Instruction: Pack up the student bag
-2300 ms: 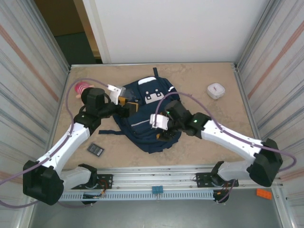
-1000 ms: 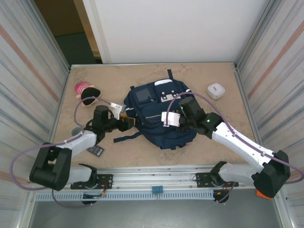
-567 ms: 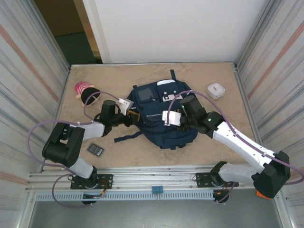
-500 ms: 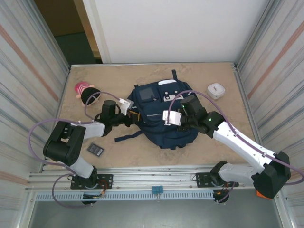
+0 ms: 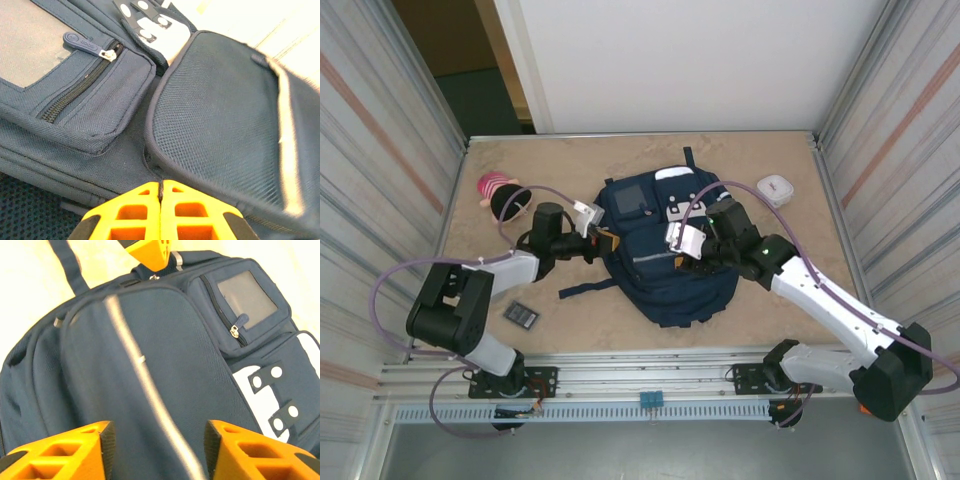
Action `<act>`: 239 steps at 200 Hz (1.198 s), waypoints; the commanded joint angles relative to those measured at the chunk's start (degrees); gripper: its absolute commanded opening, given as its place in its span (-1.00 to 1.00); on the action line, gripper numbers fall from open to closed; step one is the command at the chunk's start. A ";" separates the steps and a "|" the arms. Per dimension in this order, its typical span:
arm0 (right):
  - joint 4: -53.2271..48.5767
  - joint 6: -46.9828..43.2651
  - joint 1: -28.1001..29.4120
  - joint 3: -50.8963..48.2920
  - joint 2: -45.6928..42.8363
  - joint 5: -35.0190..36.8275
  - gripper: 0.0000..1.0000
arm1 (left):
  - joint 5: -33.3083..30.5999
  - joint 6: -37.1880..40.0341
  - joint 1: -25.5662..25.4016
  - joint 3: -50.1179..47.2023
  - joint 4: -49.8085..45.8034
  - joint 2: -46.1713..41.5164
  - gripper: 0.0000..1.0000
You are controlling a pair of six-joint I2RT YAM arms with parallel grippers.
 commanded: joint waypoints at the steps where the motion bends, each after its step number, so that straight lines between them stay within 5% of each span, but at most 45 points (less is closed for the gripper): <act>1: 2.71 2.60 1.11 -0.97 1.73 0.96 0.13 | -2.56 0.87 -0.43 1.83 -7.76 -3.06 -1.00; 70: 2.50 -1.90 8.72 -2.26 6.80 10.44 0.43 | -12.81 -5.77 0.91 0.66 -9.04 -5.39 -0.64; 108: 9.51 0.33 11.90 -1.44 10.56 10.87 0.52 | -16.76 -8.22 1.06 0.65 -11.67 -6.40 -0.17; 143: 9.92 -2.34 13.22 0.04 16.19 14.89 0.54 | -19.13 -10.08 1.08 -1.27 -11.58 -9.52 -0.11; 164: 16.57 -4.36 13.41 -1.92 18.53 20.81 0.43 | -20.18 -10.31 1.16 -1.91 -12.26 -10.10 -0.08; 206: 19.79 -3.95 13.31 -0.58 15.76 19.65 -0.36 | -17.55 -11.21 1.16 -2.89 -11.74 -11.64 -0.03; 239: 20.22 -3.86 11.83 -0.74 11.60 15.41 -0.52 | -11.53 -19.43 0.04 -3.98 -7.70 -12.40 0.08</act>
